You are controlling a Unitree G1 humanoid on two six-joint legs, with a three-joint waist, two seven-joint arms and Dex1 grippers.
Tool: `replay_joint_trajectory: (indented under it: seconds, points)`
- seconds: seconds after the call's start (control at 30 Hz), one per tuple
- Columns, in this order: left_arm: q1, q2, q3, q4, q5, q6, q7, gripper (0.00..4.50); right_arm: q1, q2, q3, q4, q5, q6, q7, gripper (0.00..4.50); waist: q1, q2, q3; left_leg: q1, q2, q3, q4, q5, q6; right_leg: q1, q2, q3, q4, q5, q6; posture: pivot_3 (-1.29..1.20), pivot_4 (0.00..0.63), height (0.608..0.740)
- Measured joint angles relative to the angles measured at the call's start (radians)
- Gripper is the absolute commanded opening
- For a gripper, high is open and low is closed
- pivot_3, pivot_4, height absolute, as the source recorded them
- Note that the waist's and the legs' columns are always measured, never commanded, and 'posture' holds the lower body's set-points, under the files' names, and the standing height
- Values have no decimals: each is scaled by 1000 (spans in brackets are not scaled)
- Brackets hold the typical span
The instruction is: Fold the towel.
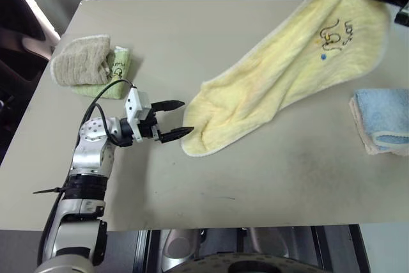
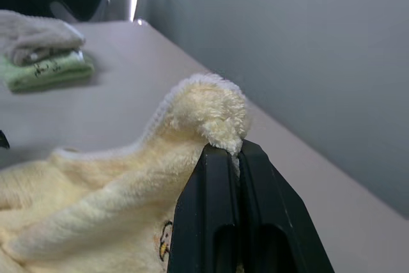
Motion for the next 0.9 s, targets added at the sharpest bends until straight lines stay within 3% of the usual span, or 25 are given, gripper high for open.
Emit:
replay_joint_trajectory:
  seconds: [0.13,0.53,0.9]
  points:
    - [-42,-32,-1,67,7,-41,-9,4500,-81,-10,-4,-3,28,-29,2,46,1,0,0,-1,0,-1,1,0,0,0,0,0,0,0,1,0,150,733]
    - [-290,-212,40,368,22,-176,82,4500,-92,-17,-50,-52,185,-108,112,46,6,0,0,-6,-1,0,4,6,1,-1,-1,0,-1,6,10,0,150,733]
    - [-456,-257,16,577,68,-233,-72,4500,-99,-21,-26,-65,247,-122,170,46,6,0,0,-6,-1,1,4,8,2,-1,-1,1,-1,8,15,0,150,733]
